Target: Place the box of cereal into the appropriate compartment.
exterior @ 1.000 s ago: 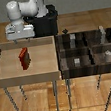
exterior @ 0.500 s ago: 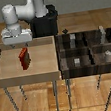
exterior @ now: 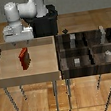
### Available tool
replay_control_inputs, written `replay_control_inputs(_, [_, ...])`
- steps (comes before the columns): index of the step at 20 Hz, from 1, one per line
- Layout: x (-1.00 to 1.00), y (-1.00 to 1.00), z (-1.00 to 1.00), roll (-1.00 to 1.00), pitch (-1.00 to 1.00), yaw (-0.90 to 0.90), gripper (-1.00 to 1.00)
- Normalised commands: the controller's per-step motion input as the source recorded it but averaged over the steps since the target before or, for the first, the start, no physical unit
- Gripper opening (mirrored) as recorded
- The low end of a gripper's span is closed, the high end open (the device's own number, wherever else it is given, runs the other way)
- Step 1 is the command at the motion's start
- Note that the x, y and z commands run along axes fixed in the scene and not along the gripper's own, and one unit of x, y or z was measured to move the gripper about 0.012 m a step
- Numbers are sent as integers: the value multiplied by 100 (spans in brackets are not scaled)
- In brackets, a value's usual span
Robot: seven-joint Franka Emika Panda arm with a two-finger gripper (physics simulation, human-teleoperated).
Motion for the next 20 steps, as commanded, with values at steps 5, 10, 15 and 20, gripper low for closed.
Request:
replay_control_inputs(5, [0, -20, 0, 0, 0, 0, 100])
replay_control_inputs(10, [0, 0, -20, 0, 0, 0, 100])
replay_control_inputs(15, [0, 0, -80, 0, 0, 0, 100])
replay_control_inputs(20, [0, 0, -80, 0, 0, 0, -100])
